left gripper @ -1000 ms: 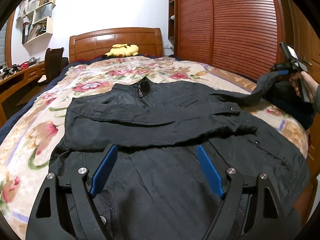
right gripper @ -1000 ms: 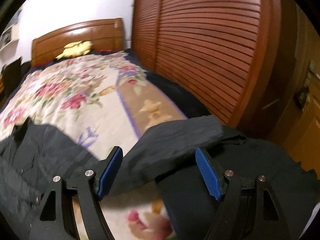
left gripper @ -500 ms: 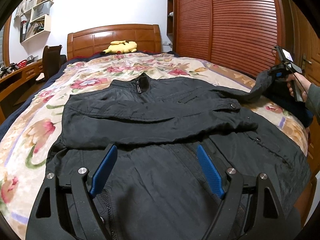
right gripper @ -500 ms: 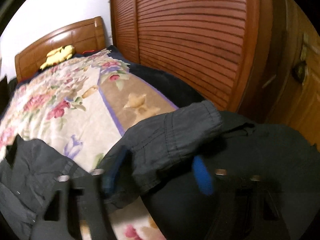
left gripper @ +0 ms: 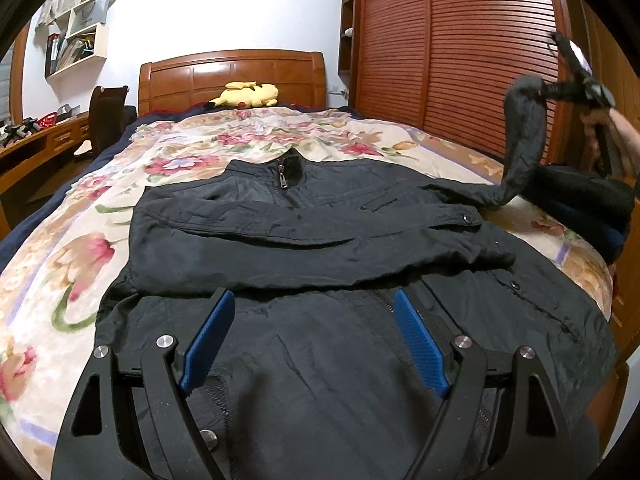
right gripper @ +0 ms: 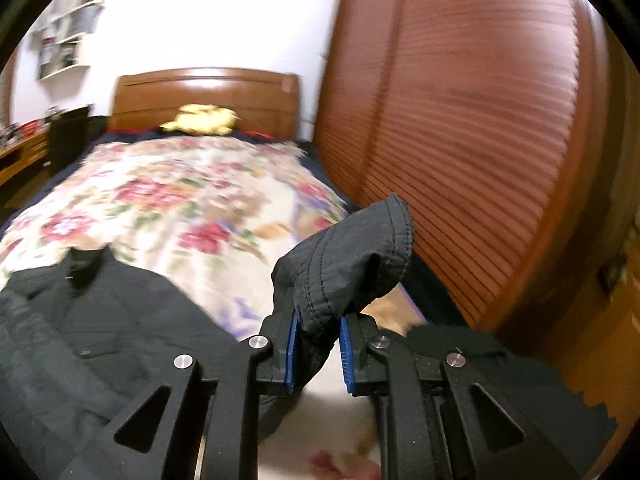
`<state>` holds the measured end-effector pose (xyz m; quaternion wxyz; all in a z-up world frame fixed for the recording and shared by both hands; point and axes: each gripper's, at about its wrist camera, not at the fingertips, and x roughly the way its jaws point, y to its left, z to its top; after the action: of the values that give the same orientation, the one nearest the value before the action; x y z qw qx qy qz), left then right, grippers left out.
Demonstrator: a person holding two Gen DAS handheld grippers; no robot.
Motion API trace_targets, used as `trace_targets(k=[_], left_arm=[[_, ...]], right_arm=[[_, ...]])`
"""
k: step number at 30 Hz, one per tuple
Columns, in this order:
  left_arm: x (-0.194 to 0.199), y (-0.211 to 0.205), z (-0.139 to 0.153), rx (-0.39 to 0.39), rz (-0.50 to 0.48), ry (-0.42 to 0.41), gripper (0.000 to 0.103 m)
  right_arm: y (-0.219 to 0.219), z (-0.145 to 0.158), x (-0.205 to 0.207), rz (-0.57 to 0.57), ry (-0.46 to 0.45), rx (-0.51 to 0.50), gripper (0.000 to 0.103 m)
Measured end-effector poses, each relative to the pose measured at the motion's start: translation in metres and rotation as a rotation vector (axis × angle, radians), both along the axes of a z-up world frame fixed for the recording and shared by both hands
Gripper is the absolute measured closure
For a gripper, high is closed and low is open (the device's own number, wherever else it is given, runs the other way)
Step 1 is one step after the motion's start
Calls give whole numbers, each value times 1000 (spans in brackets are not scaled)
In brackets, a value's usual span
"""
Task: Fold large clothes
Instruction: 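Grasp the sleeve cuff with the right gripper and lift it up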
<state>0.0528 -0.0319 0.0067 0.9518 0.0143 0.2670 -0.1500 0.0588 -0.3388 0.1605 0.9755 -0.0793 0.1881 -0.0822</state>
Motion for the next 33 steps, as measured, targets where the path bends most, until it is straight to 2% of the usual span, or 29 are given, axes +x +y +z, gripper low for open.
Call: trace_targets(k=[6,12,14,20,25,31,33], left_arm=[[-7,12,4,1,18,-14,21],[-11,33,5,8,44,-19,21],[-11,40,6,4,54,-17,21],[-11,64,6,-11,93,-14,21],[-13,79,6,-15,114,-18,21],[-14,89,6,-21,132,-20,21],[-15,90,6,-24,136,-21,21]], right_arm=[[77,13,-29,154,-42,-60,87],[136,15,-51,284,-77,-93,89],[137,15,-53,331,-91,-91,89],[177,10,-72,484,-115,-97,89],[188,-9,-69,580,-78,-86,89],[191,-37,-58,638,30,-52,89],[196,-35,-43,648,71,-38,89]])
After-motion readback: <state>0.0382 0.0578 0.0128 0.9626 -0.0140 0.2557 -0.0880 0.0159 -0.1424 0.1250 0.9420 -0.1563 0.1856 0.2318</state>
